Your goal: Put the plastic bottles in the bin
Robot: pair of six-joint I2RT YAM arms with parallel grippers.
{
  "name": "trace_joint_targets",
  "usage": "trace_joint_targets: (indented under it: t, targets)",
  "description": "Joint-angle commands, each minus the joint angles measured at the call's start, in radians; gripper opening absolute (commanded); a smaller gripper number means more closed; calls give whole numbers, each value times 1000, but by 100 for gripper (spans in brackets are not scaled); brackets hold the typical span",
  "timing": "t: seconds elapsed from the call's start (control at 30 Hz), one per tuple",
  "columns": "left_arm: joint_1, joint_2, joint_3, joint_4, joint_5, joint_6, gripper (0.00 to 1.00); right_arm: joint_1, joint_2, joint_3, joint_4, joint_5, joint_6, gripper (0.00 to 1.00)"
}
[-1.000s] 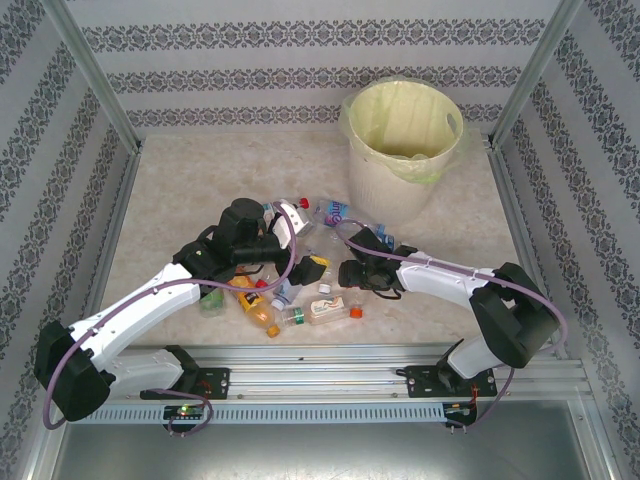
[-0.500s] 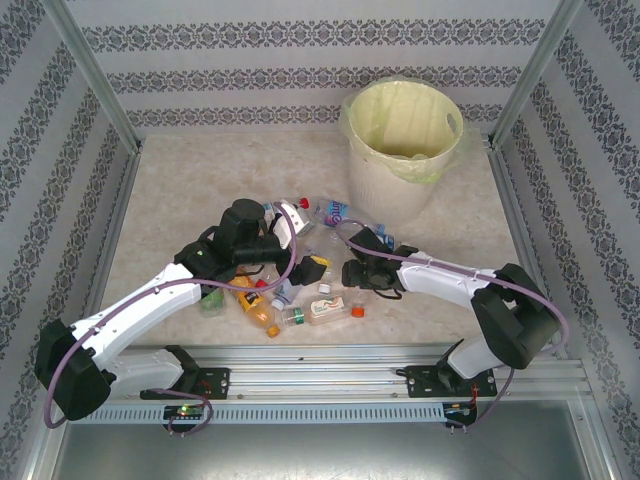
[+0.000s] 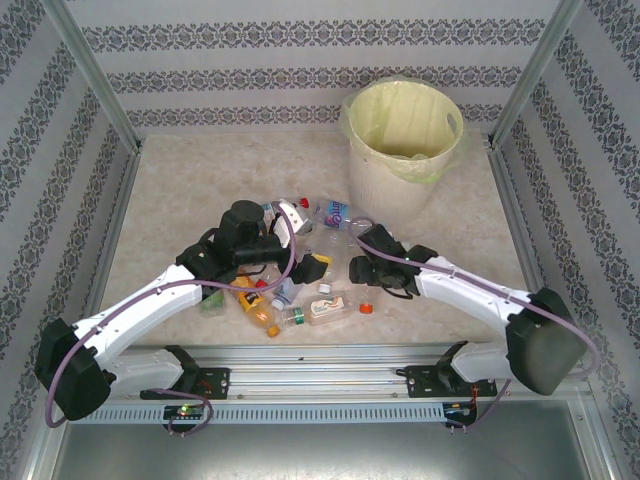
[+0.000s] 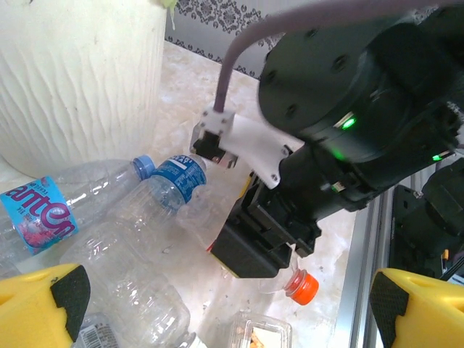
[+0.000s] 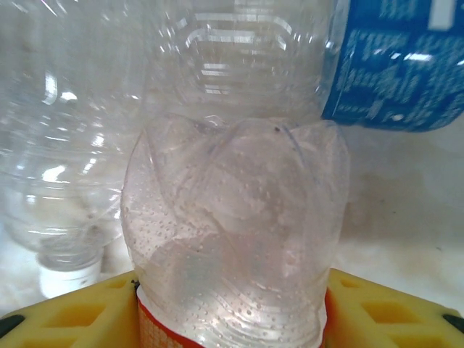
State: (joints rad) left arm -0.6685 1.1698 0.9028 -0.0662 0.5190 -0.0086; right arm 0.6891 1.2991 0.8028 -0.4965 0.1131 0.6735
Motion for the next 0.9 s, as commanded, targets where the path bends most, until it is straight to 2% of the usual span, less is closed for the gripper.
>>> trace_joint_targets:
  t: [0.0,0.4,0.67,0.87]
  targets:
    - [-8,-12,-17,116,10,-65,100,-10,-72,68,-87,49,-36,57]
    - [-7,44,60,369,34,-239,100,-15,-215,291,-240,110,-117,56]
    - [-6,91,106,547,43,-330,100,-36,-222,467,-269,194,-212,54]
    - [-1,105,35,756,38,-381,100,-67,-202,562,-241,224,-278,54]
